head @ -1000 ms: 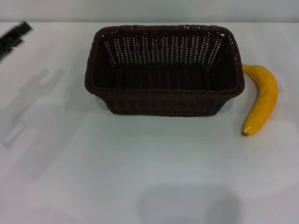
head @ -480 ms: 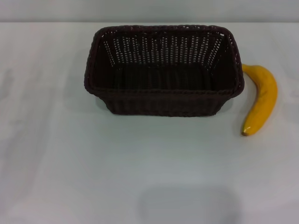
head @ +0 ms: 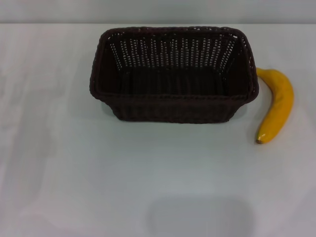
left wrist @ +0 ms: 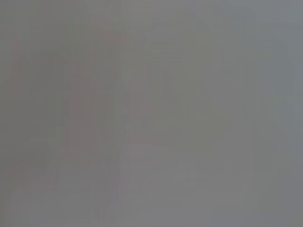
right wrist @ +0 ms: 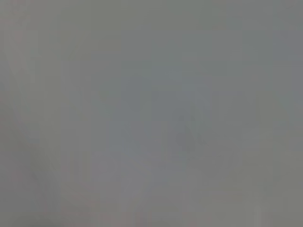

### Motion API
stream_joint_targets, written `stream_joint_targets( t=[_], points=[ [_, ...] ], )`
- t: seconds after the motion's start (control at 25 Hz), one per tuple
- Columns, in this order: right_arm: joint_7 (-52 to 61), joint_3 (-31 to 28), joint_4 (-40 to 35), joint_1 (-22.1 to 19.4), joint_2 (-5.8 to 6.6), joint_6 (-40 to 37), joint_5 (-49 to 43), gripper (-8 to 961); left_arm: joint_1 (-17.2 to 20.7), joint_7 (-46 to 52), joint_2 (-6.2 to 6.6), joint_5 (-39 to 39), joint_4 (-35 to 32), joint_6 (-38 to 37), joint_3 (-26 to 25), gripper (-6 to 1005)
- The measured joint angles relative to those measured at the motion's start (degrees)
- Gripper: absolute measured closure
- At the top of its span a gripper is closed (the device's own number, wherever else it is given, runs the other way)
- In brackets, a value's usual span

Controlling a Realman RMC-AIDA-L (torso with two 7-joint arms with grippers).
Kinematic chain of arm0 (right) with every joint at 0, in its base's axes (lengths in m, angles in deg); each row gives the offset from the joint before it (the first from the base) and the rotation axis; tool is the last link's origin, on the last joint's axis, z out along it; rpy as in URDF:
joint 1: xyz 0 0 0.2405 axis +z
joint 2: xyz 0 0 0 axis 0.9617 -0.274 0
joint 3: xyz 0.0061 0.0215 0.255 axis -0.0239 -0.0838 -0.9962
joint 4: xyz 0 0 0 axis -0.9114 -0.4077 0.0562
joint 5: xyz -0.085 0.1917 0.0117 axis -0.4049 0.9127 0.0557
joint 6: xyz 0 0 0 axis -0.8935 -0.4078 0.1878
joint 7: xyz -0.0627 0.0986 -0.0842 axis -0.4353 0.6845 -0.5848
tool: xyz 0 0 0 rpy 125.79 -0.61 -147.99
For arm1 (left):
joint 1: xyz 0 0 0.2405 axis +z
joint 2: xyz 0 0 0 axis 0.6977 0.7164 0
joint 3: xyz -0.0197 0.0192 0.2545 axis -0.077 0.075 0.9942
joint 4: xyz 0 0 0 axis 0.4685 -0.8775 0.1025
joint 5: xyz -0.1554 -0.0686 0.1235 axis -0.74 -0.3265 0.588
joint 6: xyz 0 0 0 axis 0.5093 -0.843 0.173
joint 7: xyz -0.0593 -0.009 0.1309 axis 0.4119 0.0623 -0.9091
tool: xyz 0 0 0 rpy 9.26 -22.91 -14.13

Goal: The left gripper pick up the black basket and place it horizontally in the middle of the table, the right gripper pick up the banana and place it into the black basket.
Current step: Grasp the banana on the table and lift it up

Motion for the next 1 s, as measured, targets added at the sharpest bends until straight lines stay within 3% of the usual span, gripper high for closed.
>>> stream_joint_targets(
  t=[0.08,0.16,0.28,0.44,0.64,1.0],
  points=[
    [3.90,0.16,-3.23,0.06,-0.52,0.40,-4.55,86,-0.62,-1.16,0.01,-0.70,0.17,-1.01,0.00,298],
    [16.13,0.66,-13.71,0.59,-2.85,2.23,-19.49,86,-1.11,-2.11,0.01,-1.21,0.30,-2.18,0.01,299],
    [24.16,2.86,-21.16,1.02,-4.32,4.60,-28.70,86,-1.92,-3.23,0.03,-1.49,0.37,-3.70,0.01,299],
    [34.24,10.26,-26.78,1.48,-4.07,5.53,-36.31,87,-2.28,-4.95,0.07,-1.55,0.37,-4.10,0.01,298],
    [42.03,15.19,-32.19,1.57,-4.36,7.66,-43.15,87,-2.51,-7.36,0.01,-1.58,0.39,-4.13,0.01,297],
    [50.44,23.53,-34.80,2.56,-4.36,10.60,-49.39,88,-2.48,-8.20,-0.04,-1.63,0.48,-4.15,0.01,299]
  ],
)
